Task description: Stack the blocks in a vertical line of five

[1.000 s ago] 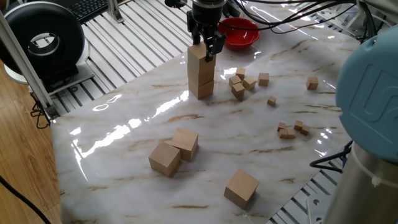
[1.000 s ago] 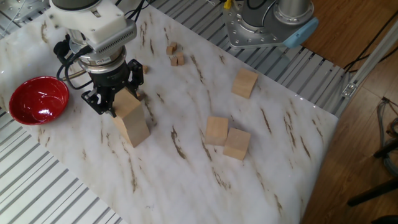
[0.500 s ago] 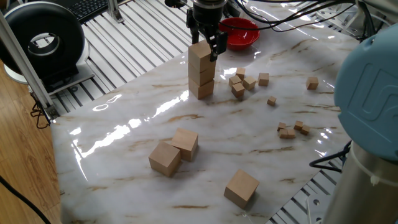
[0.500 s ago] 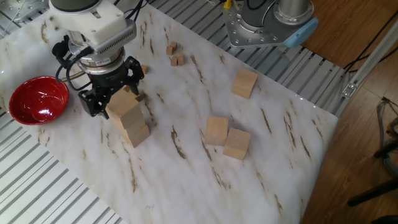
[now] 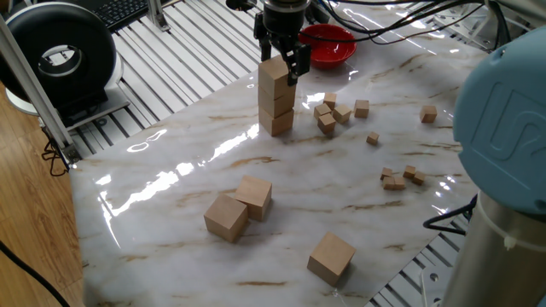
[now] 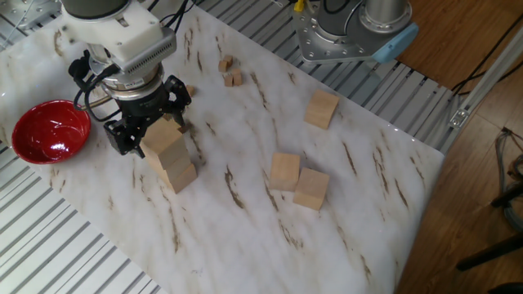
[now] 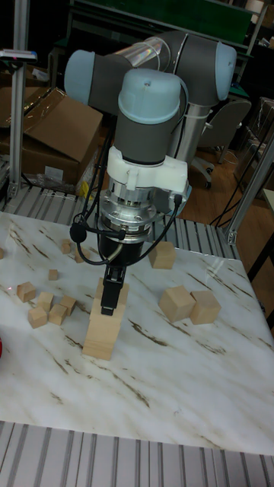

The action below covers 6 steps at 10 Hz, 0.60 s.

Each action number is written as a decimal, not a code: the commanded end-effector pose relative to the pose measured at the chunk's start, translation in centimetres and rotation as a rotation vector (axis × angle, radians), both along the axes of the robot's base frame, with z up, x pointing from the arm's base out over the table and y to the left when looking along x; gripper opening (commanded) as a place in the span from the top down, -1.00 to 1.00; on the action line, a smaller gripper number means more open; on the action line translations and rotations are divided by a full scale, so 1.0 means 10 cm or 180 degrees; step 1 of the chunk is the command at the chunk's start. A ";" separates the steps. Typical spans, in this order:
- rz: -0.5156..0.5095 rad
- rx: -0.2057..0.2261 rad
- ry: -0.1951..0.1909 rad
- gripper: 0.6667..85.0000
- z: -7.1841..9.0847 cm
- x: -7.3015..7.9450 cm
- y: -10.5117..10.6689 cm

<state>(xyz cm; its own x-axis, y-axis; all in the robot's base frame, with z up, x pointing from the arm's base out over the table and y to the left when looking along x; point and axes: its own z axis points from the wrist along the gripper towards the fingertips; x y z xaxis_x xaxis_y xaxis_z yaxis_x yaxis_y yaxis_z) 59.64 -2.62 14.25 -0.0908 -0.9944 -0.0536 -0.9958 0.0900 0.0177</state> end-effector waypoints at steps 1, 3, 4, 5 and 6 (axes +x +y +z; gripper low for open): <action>-0.0125 -0.0098 0.0085 -1.00 0.11 -0.05 0.07; -0.0112 -0.0190 0.0053 -1.00 0.17 -0.03 0.11; -0.0103 -0.0214 0.0052 -1.00 0.17 -0.03 0.09; -0.0098 -0.0273 0.0047 -1.00 0.18 -0.03 0.04; -0.0128 -0.0293 0.0056 -1.00 0.18 -0.04 0.04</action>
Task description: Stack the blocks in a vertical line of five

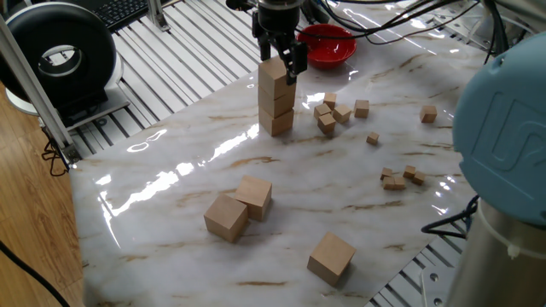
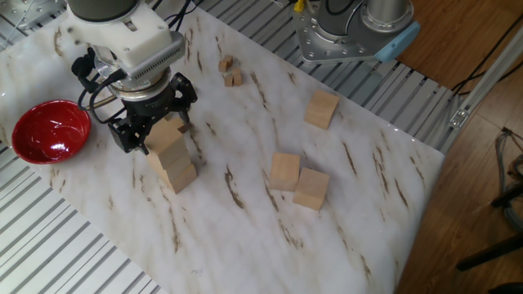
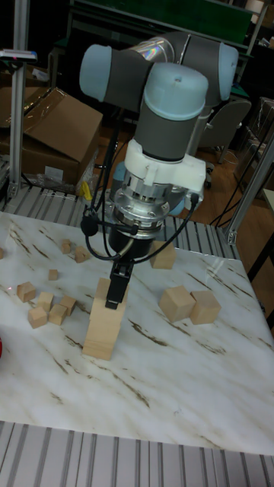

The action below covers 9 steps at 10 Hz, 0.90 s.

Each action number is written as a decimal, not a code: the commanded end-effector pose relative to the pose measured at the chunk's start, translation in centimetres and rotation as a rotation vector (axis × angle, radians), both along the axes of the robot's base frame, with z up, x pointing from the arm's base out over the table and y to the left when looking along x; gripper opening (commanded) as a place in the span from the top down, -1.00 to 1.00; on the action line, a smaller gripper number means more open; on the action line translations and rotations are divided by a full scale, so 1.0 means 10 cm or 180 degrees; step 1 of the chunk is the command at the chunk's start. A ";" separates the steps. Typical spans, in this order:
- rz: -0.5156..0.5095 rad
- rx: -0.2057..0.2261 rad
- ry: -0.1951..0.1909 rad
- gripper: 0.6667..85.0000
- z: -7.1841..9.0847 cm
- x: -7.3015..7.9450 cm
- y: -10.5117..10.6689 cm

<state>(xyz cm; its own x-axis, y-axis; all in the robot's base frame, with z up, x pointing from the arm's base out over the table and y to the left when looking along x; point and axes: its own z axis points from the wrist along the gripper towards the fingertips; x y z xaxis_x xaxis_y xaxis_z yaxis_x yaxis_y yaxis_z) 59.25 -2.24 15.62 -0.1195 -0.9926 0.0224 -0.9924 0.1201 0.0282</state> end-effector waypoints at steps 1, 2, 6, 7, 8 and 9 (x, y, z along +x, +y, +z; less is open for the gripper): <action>-0.0076 -0.0086 0.0010 -1.00 0.06 -0.01 0.03; -0.0135 -0.0122 0.0027 -1.00 0.09 -0.03 0.07; -0.0295 -0.0214 0.0002 -1.00 0.17 -0.09 0.33; -0.0339 -0.0224 -0.0010 -1.00 0.17 -0.12 0.38; -0.0363 -0.0249 -0.0013 -1.00 0.17 -0.14 0.42; -0.0416 -0.0318 -0.0025 -1.00 0.16 -0.17 0.45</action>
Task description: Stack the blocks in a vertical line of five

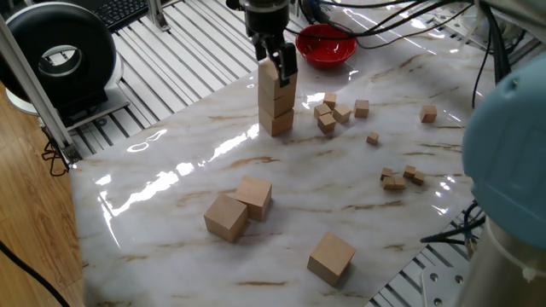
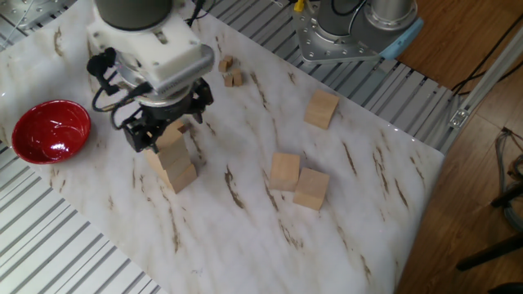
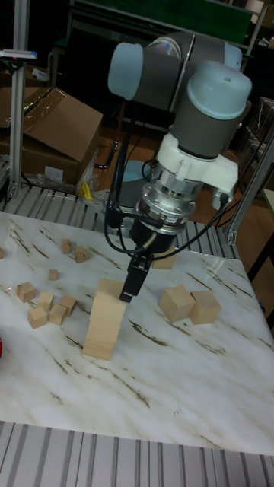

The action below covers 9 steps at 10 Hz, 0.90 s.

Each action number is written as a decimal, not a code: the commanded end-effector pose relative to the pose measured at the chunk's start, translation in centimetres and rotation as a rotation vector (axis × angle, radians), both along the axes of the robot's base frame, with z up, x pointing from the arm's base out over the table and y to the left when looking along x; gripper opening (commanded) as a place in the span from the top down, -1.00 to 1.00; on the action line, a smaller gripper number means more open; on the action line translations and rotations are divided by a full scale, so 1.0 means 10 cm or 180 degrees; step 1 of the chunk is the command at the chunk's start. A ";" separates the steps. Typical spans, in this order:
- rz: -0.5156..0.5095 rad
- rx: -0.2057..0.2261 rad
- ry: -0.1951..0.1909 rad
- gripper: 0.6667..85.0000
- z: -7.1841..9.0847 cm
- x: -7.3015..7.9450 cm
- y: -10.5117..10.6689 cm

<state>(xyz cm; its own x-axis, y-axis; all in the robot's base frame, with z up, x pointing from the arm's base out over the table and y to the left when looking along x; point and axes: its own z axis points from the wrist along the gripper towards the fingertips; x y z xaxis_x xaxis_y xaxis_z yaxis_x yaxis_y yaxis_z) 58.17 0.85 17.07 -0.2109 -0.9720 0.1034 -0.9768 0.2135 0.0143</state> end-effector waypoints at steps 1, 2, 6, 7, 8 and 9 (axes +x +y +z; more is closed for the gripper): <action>-0.0216 -0.0084 -0.0039 -1.00 -0.02 -0.10 0.23; -0.0316 -0.0125 -0.0067 -1.00 -0.08 -0.12 0.33; -0.0627 -0.0143 -0.0332 -1.00 -0.45 -0.21 0.87; -0.0753 -0.0068 -0.0338 -1.00 -0.50 -0.24 0.97; -0.0880 0.0060 -0.0339 -1.00 -0.52 -0.24 1.08; -0.0982 0.0133 -0.0332 -1.00 -0.53 -0.23 1.13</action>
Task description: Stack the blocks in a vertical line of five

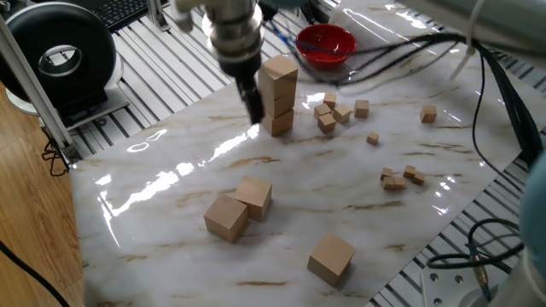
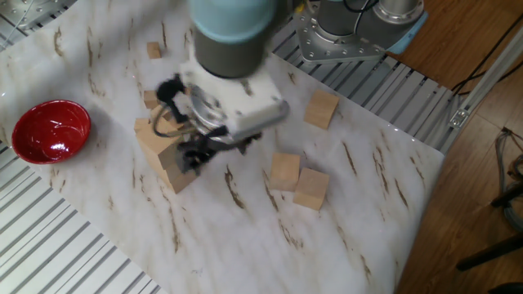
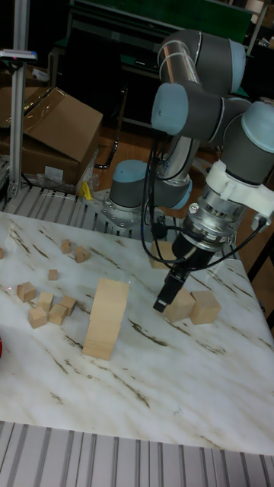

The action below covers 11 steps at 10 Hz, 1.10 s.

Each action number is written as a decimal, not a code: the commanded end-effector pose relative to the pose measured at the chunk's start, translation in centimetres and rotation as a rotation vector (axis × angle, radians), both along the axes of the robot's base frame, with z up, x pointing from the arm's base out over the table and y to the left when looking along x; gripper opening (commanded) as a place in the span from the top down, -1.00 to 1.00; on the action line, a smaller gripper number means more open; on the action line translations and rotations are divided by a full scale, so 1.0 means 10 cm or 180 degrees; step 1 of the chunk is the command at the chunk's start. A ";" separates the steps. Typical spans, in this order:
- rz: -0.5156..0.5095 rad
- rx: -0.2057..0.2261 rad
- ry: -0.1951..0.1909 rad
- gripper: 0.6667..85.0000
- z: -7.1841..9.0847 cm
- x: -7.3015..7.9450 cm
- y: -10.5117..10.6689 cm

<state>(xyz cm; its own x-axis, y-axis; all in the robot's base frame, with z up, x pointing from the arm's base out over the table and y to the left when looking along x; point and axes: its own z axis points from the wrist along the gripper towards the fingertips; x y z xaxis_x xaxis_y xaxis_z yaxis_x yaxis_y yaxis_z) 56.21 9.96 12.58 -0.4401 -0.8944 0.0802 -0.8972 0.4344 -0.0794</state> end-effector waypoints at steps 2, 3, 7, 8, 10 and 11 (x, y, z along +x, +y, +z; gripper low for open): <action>-0.0326 0.0303 -0.0032 -1.00 -0.08 -0.05 0.33; -0.0212 0.0307 0.0010 -1.00 -0.08 -0.08 0.34; 0.0591 -0.0214 0.0102 -1.00 -0.05 -0.08 -0.06; 0.0670 -0.0284 0.0135 -1.00 -0.04 -0.09 -0.12; 0.0881 -0.0274 0.0075 -0.97 -0.04 -0.02 -0.10; 0.1153 -0.0138 -0.0148 -0.96 -0.05 0.17 0.06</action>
